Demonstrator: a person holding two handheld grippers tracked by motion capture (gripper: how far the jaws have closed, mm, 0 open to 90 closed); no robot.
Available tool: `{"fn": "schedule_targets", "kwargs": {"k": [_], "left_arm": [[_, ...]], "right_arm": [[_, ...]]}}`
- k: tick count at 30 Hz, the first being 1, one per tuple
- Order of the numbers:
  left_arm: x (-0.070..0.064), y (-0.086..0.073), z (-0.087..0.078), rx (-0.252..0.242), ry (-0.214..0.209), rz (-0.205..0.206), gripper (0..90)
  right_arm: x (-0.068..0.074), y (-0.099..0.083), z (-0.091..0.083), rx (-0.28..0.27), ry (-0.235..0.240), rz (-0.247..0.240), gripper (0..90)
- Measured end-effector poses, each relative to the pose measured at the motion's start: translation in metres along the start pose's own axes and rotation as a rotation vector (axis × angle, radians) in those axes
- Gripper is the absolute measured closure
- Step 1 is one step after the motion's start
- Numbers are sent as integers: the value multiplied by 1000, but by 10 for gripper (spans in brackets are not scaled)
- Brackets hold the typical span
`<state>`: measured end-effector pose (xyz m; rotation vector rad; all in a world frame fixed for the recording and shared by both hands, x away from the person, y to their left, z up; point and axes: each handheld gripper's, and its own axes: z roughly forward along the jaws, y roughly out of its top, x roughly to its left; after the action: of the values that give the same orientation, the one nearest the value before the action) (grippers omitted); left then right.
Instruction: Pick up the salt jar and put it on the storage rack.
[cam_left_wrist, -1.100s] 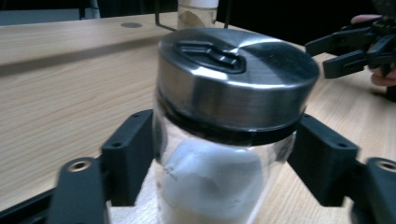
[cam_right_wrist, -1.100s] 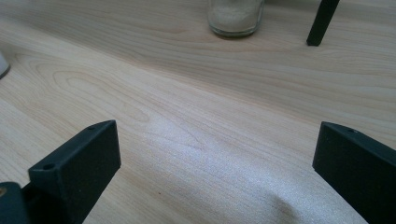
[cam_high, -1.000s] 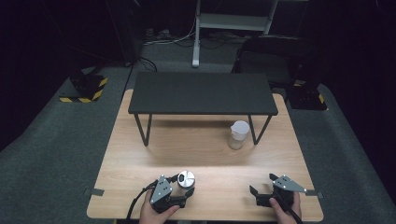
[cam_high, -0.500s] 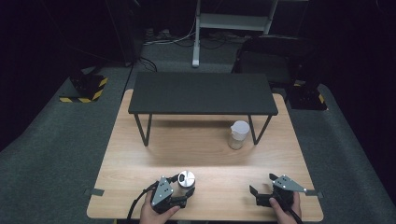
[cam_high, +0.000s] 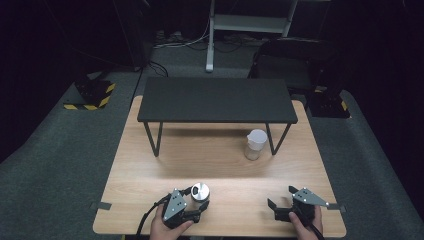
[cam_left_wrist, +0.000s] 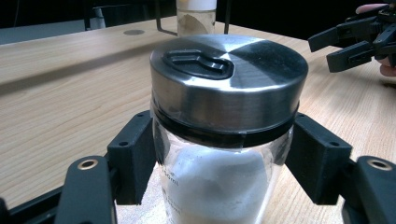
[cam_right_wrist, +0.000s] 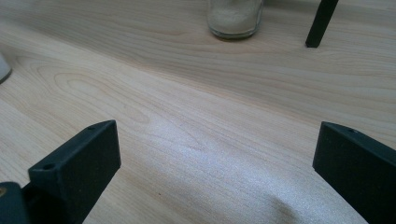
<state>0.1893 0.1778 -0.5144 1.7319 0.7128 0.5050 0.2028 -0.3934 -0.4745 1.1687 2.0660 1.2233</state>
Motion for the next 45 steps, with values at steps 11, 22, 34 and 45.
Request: {"fn": "schedule_targets", "kwargs": {"k": [11, 22, 34, 45], "left_arm": [[-2, 2, 0, 1, 3, -6, 312], [-4, 8, -4, -28, 14, -14, 312], [-3, 23, -7, -77, 35, -45, 312], [-2, 51, -10, -94, 75, -38, 312]], "right_arm": [[-1, 0, 0, -1, 3, 4, 5], [-1, -1, -1, -4, 4, 8, 5], [-2, -1, -1, -4, 6, 11, 5], [-3, -1, -1, -4, 9, 14, 5]]}}
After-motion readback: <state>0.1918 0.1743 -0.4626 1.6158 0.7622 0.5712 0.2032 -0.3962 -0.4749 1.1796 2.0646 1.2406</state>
